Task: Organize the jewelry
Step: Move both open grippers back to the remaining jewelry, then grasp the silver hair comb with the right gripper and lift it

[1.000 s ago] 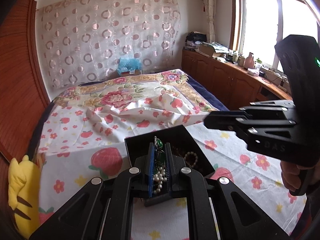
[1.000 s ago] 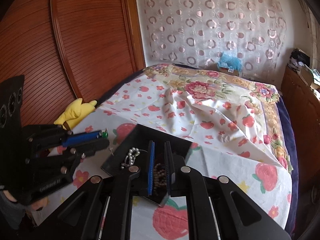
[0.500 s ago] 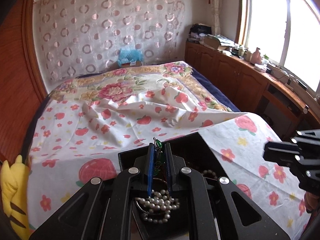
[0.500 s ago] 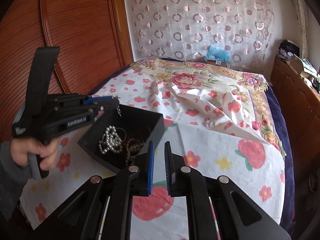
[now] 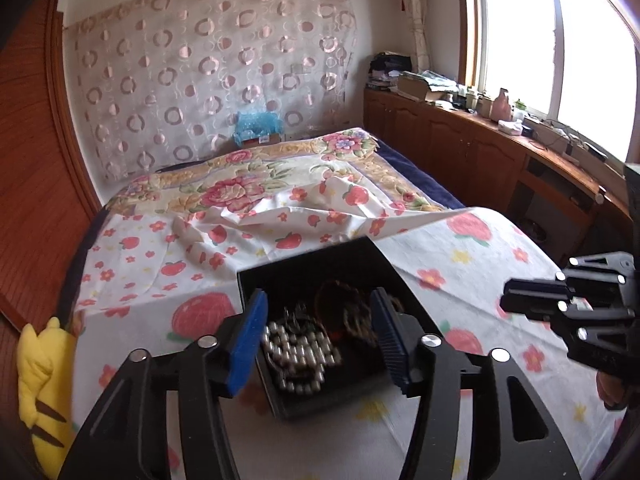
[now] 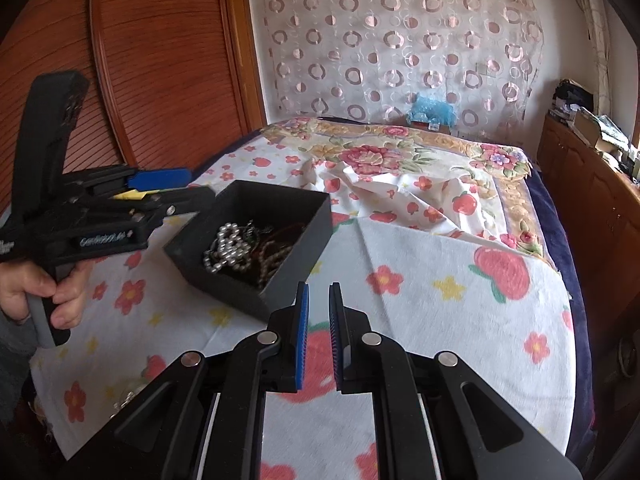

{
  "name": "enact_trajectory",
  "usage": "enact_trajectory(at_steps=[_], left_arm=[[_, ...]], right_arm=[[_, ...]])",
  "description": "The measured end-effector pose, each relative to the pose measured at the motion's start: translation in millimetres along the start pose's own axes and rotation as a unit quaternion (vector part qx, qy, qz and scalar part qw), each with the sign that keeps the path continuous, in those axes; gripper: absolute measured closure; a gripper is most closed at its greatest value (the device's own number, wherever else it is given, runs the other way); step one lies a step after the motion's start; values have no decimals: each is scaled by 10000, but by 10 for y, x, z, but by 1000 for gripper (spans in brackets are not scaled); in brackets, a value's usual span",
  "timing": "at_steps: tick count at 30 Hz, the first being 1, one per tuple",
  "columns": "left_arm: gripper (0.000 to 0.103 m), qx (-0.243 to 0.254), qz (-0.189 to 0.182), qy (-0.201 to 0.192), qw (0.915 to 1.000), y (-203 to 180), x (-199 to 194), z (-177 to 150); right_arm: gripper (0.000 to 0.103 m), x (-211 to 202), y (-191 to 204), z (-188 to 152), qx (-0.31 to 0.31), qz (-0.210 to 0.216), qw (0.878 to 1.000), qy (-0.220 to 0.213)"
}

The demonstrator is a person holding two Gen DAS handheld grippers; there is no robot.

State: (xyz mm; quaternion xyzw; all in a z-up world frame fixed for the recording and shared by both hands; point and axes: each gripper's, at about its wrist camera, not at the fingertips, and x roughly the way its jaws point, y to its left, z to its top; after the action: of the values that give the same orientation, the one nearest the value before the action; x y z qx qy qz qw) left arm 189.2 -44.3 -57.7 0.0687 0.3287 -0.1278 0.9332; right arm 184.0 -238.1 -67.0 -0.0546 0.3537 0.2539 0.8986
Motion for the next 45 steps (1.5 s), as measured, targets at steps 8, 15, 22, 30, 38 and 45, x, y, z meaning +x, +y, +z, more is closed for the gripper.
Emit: enact_trajectory(at_steps=[8,15,22,30,38,45], left_arm=[[37,109,-88,183,9997,-150,-308,-486],[34,39,-277,346,9990,-236,-535,-791],[34,110,-516,551,9971,-399,-624,-1044],[34,41,-554,747,9957,-434,-683,-1310],[34,-228,-386,662,9968,-204,-770,-1341],[34,-449,-315,685,9961,-7,-761,-1369]], right_arm=[[74,-254,167,-305,-49,1,10000,-55],[68,-376,209,-620,50,-84,10000,14],[68,-409,219,-811,187,-137,9997,98],[68,-365,278,-931,419,306,9983,247],[68,-152,474,-946,500,782,9943,534],[67,60,488,-913,795,1080,9877,807]])
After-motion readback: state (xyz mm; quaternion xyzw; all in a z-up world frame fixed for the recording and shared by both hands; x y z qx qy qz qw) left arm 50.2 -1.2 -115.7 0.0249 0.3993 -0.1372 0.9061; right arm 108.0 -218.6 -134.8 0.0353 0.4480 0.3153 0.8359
